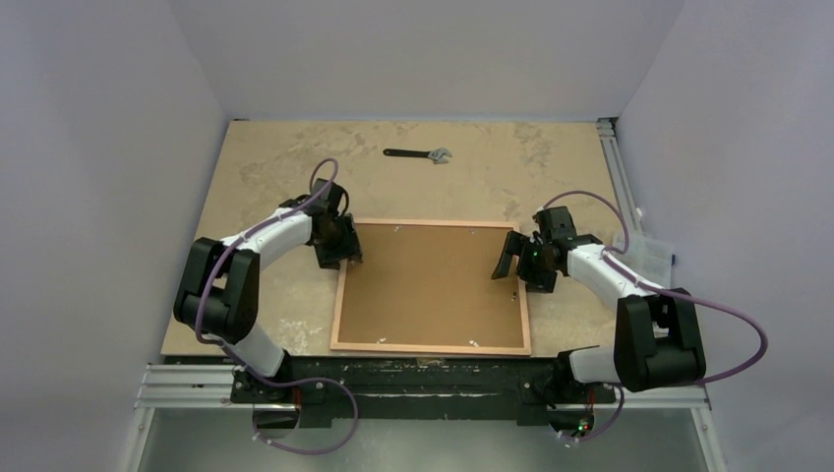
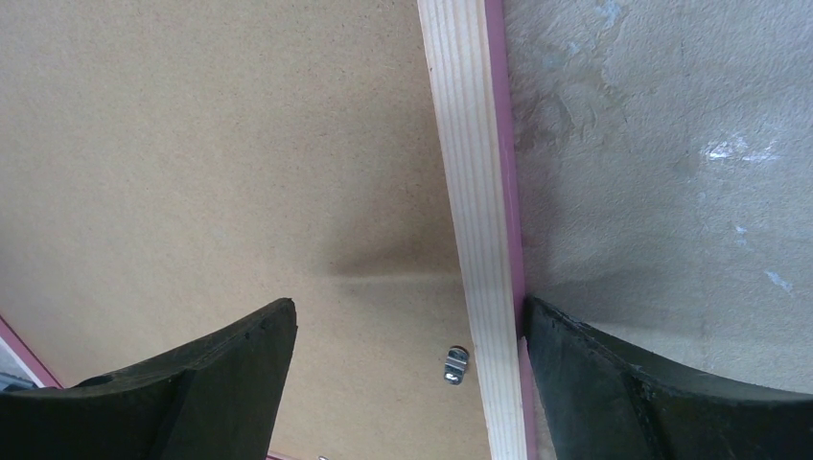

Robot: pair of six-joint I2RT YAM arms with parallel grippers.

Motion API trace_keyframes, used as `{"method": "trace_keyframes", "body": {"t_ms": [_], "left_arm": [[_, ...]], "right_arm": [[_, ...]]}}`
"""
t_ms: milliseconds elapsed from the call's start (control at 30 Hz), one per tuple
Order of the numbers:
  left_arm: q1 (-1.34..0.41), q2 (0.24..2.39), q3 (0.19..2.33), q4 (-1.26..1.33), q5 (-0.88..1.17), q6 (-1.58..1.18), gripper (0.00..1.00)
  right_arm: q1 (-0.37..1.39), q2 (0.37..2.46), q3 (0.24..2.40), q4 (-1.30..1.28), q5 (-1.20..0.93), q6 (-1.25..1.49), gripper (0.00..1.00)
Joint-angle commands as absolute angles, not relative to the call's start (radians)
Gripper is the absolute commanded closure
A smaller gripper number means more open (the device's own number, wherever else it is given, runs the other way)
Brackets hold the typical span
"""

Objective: Put the photo into the frame
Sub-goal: Install the photo frame at the center of the board.

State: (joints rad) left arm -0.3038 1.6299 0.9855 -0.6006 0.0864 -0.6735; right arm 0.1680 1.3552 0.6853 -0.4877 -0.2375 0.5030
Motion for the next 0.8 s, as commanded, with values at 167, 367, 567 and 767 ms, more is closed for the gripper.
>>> {"method": "trace_keyframes", "body": {"t_ms": [167,367,567,767], "left_arm": [[-0.316,1.682,1.070,-0.601,0.080,-0.714,0.43],[-0.316,1.762,1.091,-0.636,0.021,-0.729,0.54],[-0.316,1.764,1.052,-0.610,0.024,-0.739,0.83],[-0.316,1.729,1.034,-0.592,0.048,-0.732,1.00]], "right_arm": [[0.183,1.429,0.632,-0.471,-0.306,0.498,0.13],[0.184,1.436,0.633,-0.468,-0.310,0.494,0.13],[0.183,1.437,0.632,-0.468,-0.313,0.494,0.13],[0.184,1.434,0.635,-0.471,-0.314,0.494,0.14]]}}
